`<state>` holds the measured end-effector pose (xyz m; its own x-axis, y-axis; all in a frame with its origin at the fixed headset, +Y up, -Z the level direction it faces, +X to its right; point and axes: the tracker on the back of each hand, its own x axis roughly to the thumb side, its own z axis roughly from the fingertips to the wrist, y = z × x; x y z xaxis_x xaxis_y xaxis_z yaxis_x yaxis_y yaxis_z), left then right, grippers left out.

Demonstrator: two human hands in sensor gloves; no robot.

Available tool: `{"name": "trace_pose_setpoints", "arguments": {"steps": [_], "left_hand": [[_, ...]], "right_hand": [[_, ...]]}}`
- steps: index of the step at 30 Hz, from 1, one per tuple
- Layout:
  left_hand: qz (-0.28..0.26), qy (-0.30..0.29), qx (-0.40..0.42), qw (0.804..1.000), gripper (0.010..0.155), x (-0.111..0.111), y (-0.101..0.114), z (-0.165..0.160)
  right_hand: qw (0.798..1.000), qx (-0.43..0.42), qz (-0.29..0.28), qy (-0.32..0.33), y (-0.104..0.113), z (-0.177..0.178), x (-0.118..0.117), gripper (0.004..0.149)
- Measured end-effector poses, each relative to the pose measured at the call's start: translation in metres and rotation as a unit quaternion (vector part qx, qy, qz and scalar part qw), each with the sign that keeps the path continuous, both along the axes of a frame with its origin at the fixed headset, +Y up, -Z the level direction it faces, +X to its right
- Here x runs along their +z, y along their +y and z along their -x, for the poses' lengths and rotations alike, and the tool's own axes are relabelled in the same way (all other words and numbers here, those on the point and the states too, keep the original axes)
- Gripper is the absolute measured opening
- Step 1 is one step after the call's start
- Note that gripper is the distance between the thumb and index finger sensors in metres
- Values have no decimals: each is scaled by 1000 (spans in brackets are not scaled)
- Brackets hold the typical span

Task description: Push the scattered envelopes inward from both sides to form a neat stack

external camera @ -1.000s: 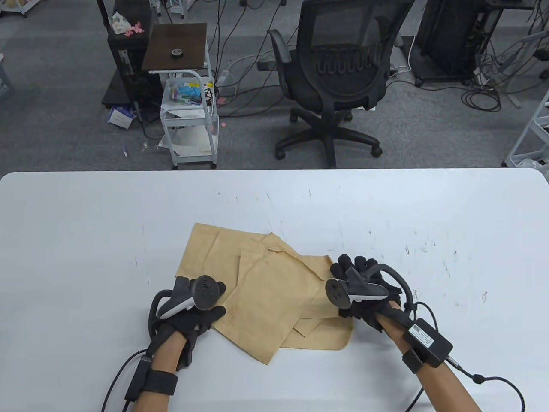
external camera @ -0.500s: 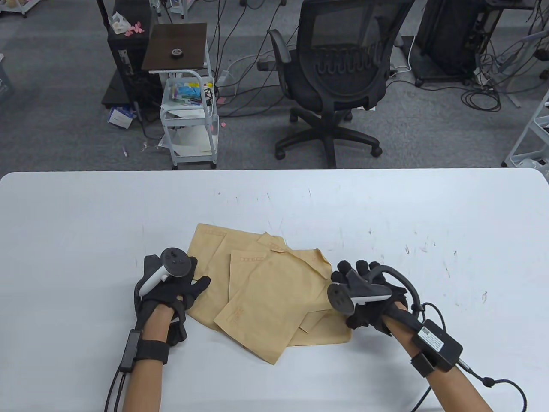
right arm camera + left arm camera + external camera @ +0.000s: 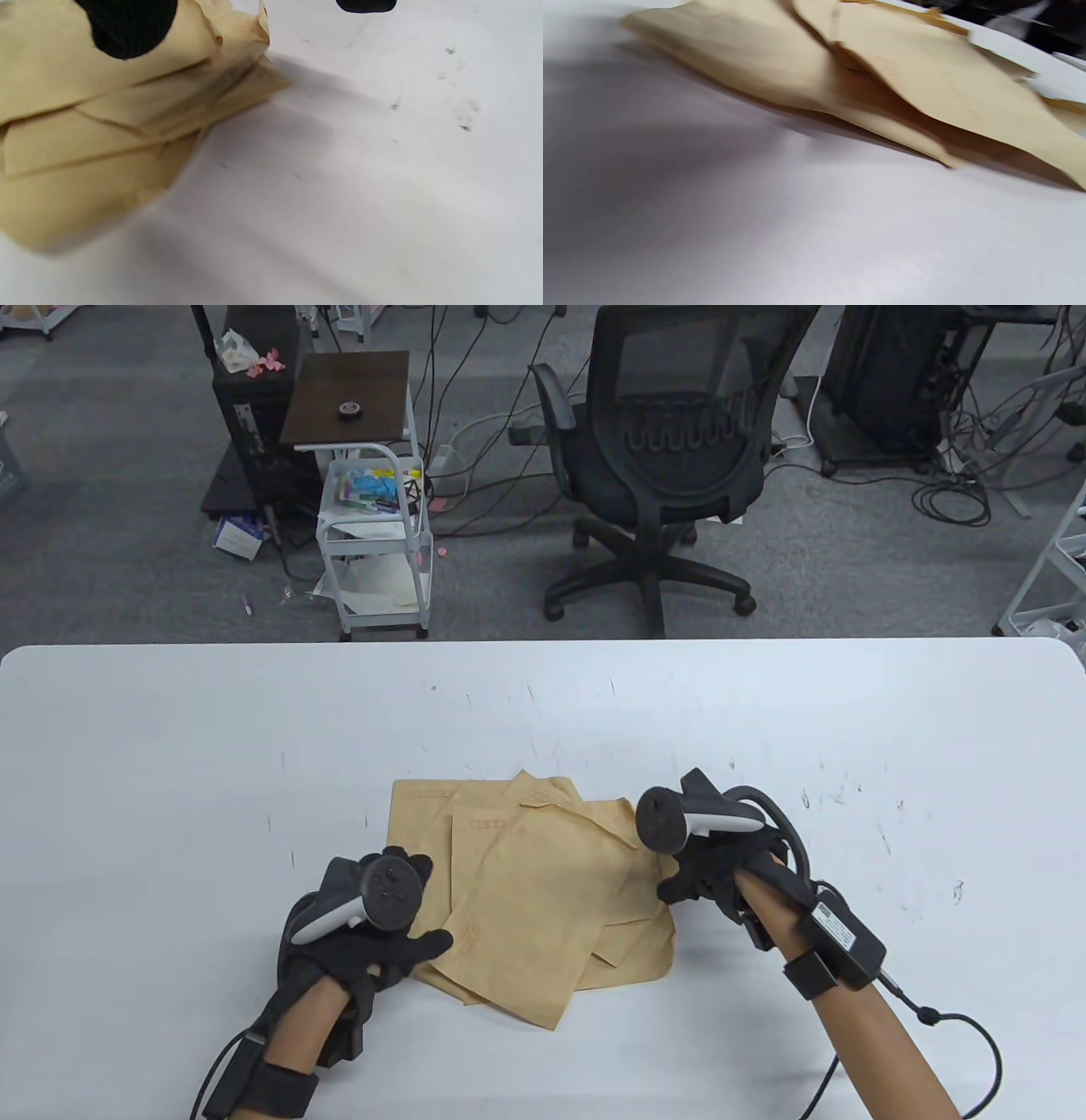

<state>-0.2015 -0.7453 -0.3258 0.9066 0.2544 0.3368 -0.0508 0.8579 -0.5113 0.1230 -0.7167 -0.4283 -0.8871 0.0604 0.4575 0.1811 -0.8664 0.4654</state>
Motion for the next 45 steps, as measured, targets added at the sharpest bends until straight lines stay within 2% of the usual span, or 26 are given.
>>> {"name": "trace_pose_setpoints", "arguments": {"steps": [2, 5, 7, 9, 12, 15, 18, 20, 22, 24, 25, 26, 29, 32, 35, 37, 39, 40, 42, 45], "left_hand": [[-12, -43, -14, 999, 98, 12, -6, -24], [-55, -57, -59, 995, 99, 15, -24, -49], [-82, -65, -142, 984, 99, 8, -32, -51], [-106, -49, -165, 979, 98, 2, -33, -40], [-83, -3, -113, 990, 94, -6, -34, -16], [-56, 45, -104, 992, 91, -16, -38, 2], [-50, 85, -114, 989, 90, -25, -39, 15], [-63, 115, -114, 985, 89, -28, -36, 20], [-84, 152, -124, 977, 89, -32, -32, 24], [-110, 172, -109, 973, 90, -30, -26, 26], [-140, 166, -75, 973, 89, -27, -20, 23], [-142, 137, -35, 980, 89, -23, -14, 19], [-121, 60, -1, 991, 93, -11, -1, 1], [-111, -8, -41, 993, 98, 2, -5, -24], [-100, -63, -114, 986, 100, 10, -24, -45], [-90, -81, -138, 983, 100, 14, -35, -52], [-98, -87, -161, 978, 98, 15, -40, -55], [-105, -89, -156, 978, 98, 15, -41, -54], [-83, -85, -135, 984, 96, 15, -43, -54], [-66, -86, -140, 984, 90, 15, -46, -55]], "right_hand": [[1000, -23, -10, -15, -13, 25, -15, 94], [1000, -5, -14, -22, -34, 59, -25, 96], [999, 27, -34, -8, -40, 75, -26, 92], [996, 64, -58, 6, -39, 82, -23, 88], [993, 52, -100, 20, -32, 75, -20, 79], [996, 14, -93, 10, -26, 65, -18, 69], [996, 19, -85, 20, -21, 55, -12, 65], [995, 29, -82, 40, -19, 51, -4, 64], [995, 45, -53, 76, -15, 48, 6, 62], [994, 47, -69, 74, -7, 45, 10, 63], [993, 39, -92, 61, 3, 44, 7, 64], [994, 25, -96, 44, 10, 45, 2, 67], [996, -47, -82, 5, 17, 54, -17, 78], [995, -89, -37, -21, 2, 80, -44, 96], [998, -43, -53, -16, -25, 107, -66, 110], [999, -37, -35, -18, -43, 119, -73, 113], [999, -45, 3, -12, -55, 129, -69, 114], [999, -5, -46, -10, -52, 130, -64, 113], [995, 16, -94, 41, -45, 132, -58, 111], [996, 20, -82, 38, -43, 134, -50, 113]]}}
